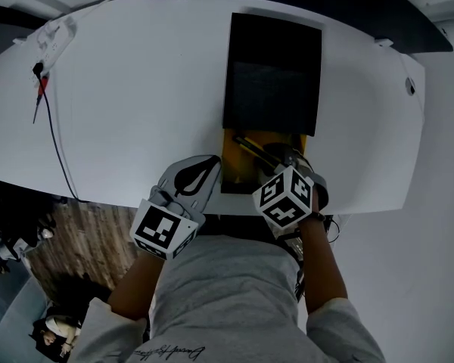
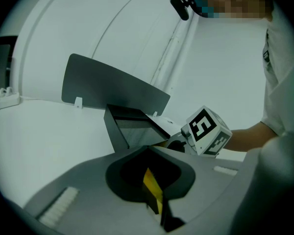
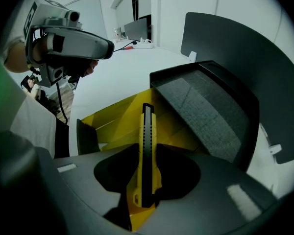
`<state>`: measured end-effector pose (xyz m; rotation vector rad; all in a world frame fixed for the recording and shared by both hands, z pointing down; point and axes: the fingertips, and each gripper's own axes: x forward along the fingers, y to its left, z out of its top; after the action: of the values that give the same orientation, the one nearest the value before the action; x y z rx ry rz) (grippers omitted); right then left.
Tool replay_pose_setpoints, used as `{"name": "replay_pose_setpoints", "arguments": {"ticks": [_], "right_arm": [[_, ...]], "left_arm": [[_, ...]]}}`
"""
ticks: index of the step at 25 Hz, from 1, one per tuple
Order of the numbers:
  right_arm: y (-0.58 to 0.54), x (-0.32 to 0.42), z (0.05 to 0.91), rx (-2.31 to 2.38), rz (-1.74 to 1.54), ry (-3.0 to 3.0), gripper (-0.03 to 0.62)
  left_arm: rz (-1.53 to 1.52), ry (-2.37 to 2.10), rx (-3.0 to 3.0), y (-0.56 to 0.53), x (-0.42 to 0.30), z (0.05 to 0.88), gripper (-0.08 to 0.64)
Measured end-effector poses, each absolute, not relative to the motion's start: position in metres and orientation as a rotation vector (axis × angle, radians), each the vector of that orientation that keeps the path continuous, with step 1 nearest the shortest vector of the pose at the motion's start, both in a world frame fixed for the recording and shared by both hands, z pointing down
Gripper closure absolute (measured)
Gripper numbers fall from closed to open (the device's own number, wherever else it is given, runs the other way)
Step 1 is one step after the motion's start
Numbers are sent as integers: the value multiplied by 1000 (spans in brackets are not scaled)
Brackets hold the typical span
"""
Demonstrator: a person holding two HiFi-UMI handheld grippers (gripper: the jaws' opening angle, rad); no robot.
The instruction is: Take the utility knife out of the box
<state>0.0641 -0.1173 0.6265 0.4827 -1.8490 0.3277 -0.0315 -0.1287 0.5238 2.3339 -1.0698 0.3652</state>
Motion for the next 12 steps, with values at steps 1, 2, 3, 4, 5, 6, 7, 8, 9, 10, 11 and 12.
{"name": "replay_pose_setpoints", "arguments": {"ticks": [1,2,3,4,5,6,7,8,9,10,11,12], "right_arm": [[-117,65,625,489,326,-1853,460],[-117,65,623,494,324,-1855,460],[-117,66,621,498,323,-1857,460],[-117,67,619,501,324,-1860,460],[-116,68,617,506,327,-1865,460],[-116,69,614,514,333,-1873,460],[-116,69,611,523,338,-1883,460],[-116,69,608,533,344,-1894,460],[-116,69,605,544,349,-1903,460],[-115,70,602,553,351,-1911,460],[-115,70,599,561,353,-1917,460],[-115,70,597,570,353,-1924,460]], "left_arm": [[365,-1070,2338,-128,-31,523,558],[364,-1072,2341,-128,-31,521,558],[362,-1074,2344,-128,-31,519,558],[360,-1076,2346,-128,-30,518,558],[360,-1077,2349,-128,-30,516,558],[360,-1078,2353,-127,-29,514,558],[359,-1078,2356,-127,-29,513,558],[357,-1078,2360,-127,-28,511,558],[357,-1078,2363,-126,-28,509,558],[359,-1078,2367,-126,-27,508,558],[363,-1078,2370,-125,-27,507,558],[365,-1079,2373,-124,-27,506,558]]}}
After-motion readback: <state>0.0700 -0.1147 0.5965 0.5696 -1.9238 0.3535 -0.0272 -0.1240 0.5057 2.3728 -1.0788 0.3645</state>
